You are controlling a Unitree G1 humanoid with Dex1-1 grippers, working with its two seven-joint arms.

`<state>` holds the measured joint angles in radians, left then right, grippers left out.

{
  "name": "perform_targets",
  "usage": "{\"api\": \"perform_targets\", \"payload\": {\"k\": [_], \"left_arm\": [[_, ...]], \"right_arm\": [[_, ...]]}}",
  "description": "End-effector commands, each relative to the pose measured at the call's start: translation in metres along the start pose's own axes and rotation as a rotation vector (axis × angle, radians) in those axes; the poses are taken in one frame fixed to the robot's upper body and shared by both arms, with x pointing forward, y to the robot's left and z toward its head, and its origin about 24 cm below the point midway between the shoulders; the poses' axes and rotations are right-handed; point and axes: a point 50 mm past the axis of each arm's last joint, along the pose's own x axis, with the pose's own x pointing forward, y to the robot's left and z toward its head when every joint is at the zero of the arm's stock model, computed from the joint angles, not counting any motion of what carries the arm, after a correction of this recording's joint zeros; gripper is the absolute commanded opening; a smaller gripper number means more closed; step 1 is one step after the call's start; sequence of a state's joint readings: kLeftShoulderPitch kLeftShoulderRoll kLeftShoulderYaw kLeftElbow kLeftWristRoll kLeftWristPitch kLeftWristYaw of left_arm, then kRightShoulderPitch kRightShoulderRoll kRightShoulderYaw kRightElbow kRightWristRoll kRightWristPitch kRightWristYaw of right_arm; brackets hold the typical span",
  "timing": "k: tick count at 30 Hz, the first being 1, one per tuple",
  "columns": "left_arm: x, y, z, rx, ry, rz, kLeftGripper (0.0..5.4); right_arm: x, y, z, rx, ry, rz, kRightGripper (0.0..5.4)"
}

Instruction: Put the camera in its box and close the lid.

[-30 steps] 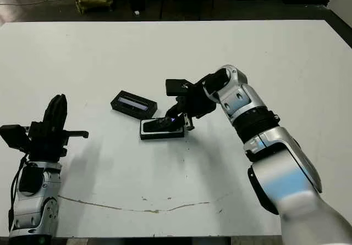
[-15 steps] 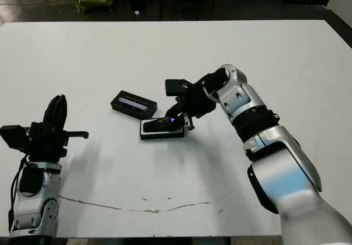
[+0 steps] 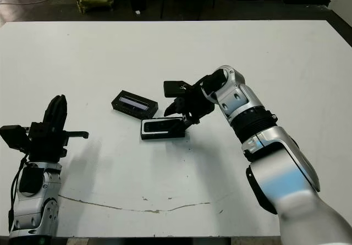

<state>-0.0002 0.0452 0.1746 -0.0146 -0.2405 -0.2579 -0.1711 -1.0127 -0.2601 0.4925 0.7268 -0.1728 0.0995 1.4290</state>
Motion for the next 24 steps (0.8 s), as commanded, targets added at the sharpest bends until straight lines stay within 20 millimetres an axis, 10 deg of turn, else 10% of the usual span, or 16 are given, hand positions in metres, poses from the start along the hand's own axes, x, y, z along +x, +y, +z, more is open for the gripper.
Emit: {"api": "perform_targets", "payload": {"k": [1,18,24], "left_arm": [[-0.003,0.003,-0.004,0.004,0.033,0.004,0.0],[-0.001,0.002,-0.003,0.016,0.032,-0.003,0.0],[0.0,0.001,-0.003,0.009,0.036,-0.009,0.0]], "right_arm": [[-0.001,0.0,-0.002,0.018,0.008,-0.003,2.53],[-0.052,-0.002,0.007,0.123,-0.321,-0.182,2.01],[-0.062,0.007,0.006,0.13,-0.521,-0.262,2.9]]}}
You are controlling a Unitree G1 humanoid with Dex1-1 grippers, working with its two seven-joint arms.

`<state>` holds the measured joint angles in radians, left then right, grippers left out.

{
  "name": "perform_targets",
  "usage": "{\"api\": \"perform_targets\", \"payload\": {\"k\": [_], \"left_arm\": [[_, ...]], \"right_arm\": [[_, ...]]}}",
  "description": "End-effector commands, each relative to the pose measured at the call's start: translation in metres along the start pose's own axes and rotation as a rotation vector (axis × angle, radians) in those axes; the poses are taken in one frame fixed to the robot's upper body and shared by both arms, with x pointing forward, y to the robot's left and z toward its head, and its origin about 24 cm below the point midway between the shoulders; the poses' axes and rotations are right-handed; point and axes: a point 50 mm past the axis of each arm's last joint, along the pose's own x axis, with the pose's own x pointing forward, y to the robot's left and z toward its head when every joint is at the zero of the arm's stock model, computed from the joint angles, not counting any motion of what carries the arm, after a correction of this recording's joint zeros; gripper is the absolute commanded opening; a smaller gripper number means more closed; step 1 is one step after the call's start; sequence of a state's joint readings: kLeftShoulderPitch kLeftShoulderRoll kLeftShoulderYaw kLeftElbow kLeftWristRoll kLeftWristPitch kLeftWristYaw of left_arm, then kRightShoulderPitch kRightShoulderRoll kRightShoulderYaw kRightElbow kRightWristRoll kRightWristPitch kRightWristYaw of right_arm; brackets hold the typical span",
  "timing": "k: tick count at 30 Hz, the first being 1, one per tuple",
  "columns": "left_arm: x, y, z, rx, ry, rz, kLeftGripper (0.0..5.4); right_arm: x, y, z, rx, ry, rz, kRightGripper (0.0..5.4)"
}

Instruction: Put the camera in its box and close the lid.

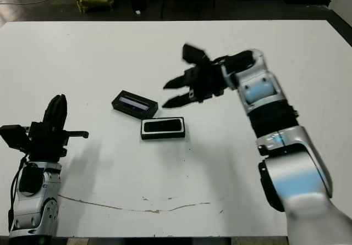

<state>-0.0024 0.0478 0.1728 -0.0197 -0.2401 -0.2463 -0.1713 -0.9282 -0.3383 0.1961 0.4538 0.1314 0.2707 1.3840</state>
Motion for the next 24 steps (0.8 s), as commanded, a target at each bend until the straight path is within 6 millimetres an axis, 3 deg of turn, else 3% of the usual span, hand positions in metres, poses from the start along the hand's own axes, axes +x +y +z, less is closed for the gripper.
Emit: {"api": "perform_targets", "payload": {"k": [1,3,9,15,24], "left_arm": [[-0.001,0.002,-0.004,0.01,0.031,-0.005,0.0],[-0.002,0.002,-0.004,0.019,0.03,-0.005,0.0],[-0.002,0.003,-0.004,0.014,0.032,-0.002,0.0],[-0.002,0.001,-0.005,0.002,0.031,-0.007,0.0],[-0.003,0.001,-0.005,0.0,0.033,-0.007,0.0]], "right_arm": [[-0.005,0.006,-0.008,0.05,-0.081,-0.07,2.9],[-0.005,0.011,-0.012,0.062,-0.11,-0.17,2.75],[0.004,0.044,-0.019,-0.081,-0.009,-0.609,1.38],[0.021,0.075,-0.027,-0.185,-0.009,-0.748,0.02],[0.042,0.092,-0.044,-0.244,0.072,-0.757,0.01]]}}
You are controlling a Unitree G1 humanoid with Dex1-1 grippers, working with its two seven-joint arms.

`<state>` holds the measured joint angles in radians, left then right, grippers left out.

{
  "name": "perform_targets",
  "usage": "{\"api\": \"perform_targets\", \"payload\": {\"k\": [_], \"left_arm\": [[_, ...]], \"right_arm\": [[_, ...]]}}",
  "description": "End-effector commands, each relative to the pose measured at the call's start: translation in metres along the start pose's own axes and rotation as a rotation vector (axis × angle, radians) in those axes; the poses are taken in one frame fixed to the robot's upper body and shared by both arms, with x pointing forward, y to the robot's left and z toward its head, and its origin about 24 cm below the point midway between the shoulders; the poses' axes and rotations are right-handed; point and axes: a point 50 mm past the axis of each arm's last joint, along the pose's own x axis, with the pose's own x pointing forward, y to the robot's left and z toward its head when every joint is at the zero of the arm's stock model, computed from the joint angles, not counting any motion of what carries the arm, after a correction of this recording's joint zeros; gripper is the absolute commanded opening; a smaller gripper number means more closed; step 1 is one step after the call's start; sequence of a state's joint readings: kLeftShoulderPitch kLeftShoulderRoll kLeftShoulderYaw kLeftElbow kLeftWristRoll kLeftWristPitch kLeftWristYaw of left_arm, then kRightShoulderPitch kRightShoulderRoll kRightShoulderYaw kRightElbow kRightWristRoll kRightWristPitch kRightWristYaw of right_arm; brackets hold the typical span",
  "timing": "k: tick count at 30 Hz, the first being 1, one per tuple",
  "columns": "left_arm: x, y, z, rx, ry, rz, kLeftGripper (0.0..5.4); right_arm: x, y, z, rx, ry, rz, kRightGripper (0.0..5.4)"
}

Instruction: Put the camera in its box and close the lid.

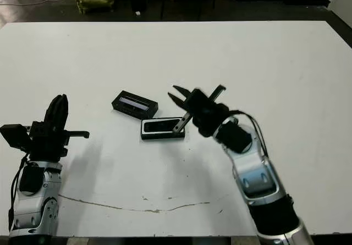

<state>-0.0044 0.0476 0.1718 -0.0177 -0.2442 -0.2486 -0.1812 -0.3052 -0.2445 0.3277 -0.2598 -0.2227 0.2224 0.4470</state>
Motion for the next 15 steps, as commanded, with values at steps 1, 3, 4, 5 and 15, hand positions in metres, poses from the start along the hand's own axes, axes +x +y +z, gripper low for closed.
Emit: {"api": "perform_targets", "payload": {"k": [1,3,4,5,15], "left_arm": [[-0.004,0.002,-0.005,0.007,0.037,0.004,0.0],[-0.004,0.002,-0.006,0.01,0.037,0.005,0.0],[-0.004,0.002,-0.006,0.01,0.038,0.005,0.0],[-0.004,0.002,-0.006,0.012,0.037,0.005,0.0],[-0.005,0.002,-0.006,0.014,0.041,0.003,0.0]], "right_arm": [[-0.001,0.01,-0.011,0.006,0.054,0.014,0.01],[-0.001,0.014,-0.013,0.016,0.066,0.016,0.01],[-0.001,0.016,-0.014,0.02,0.071,0.019,0.01],[0.0,0.018,-0.016,0.024,0.075,0.022,0.01],[0.003,0.031,-0.033,0.047,0.149,0.055,0.01]]}}
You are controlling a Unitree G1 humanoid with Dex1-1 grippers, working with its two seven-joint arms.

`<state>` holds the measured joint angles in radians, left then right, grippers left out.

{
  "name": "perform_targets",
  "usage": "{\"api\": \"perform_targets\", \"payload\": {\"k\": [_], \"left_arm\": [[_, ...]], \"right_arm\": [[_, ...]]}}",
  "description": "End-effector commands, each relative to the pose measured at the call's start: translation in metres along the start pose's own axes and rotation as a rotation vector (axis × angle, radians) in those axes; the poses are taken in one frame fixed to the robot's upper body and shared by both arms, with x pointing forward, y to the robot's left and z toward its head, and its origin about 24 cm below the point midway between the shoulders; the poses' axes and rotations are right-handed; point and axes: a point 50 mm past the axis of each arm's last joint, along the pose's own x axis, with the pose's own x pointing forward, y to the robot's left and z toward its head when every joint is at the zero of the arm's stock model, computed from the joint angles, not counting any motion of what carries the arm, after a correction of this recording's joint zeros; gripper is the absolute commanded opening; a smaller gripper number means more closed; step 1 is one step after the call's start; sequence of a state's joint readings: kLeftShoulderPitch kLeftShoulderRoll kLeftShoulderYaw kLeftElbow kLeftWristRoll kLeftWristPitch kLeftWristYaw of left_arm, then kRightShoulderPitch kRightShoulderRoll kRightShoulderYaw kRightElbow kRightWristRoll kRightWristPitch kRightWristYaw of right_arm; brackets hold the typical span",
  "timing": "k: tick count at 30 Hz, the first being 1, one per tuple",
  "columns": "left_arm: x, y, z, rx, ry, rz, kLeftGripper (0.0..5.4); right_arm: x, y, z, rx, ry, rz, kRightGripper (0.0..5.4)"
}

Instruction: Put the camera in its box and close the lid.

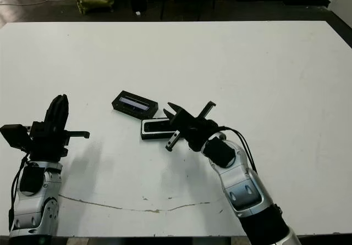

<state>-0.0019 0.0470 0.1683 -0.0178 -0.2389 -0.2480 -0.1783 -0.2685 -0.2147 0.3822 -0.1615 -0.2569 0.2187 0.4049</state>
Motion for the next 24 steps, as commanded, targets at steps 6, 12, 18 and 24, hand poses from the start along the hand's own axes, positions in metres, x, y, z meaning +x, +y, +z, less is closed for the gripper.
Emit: {"api": "perform_targets", "payload": {"k": [6,12,18,24], "left_arm": [[-0.004,0.003,-0.005,0.004,0.033,-0.001,0.0],[-0.005,0.003,-0.006,0.006,0.032,0.001,0.0],[-0.005,0.003,-0.006,0.007,0.026,-0.001,0.0],[-0.004,0.002,-0.006,0.014,0.021,-0.001,0.0]], "right_arm": [[-0.001,0.012,-0.027,-0.015,0.131,0.046,0.01],[-0.005,0.016,-0.039,0.003,0.193,0.089,0.01],[-0.013,0.017,-0.043,0.0,0.197,0.085,0.01],[-0.021,0.013,-0.04,0.0,0.219,0.082,0.01]]}}
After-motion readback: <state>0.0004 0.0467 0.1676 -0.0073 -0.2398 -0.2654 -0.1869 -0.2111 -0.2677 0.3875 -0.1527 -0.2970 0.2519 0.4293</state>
